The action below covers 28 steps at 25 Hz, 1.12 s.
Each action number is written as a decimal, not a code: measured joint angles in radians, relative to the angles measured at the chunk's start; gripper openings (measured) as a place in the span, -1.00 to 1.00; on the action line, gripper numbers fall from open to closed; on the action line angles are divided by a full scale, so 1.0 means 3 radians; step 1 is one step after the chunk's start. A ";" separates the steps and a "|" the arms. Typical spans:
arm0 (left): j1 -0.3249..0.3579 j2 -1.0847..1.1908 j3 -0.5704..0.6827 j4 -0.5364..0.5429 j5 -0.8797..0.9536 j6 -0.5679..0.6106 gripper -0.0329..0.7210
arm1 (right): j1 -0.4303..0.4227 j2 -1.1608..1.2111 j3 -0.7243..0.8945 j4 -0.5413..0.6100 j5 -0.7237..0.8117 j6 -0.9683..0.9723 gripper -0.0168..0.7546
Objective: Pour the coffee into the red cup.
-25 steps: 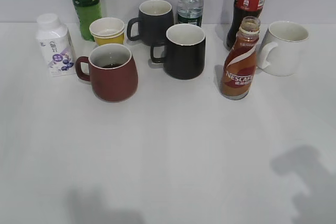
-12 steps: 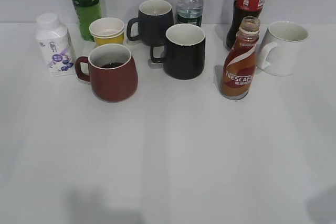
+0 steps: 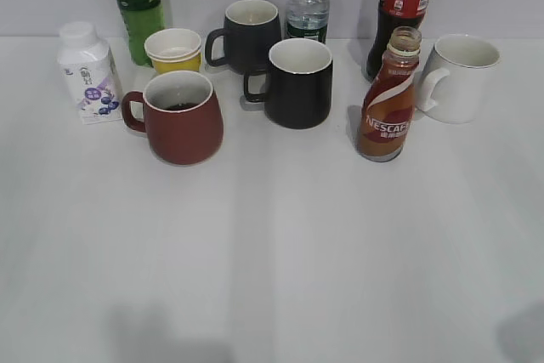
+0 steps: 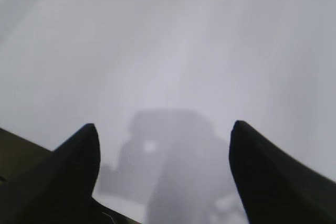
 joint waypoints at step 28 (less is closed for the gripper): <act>0.1372 -0.0685 0.0000 0.0043 0.0001 0.0000 0.20 | -0.0926 -0.0599 0.0011 -0.0032 -0.0001 0.0000 0.53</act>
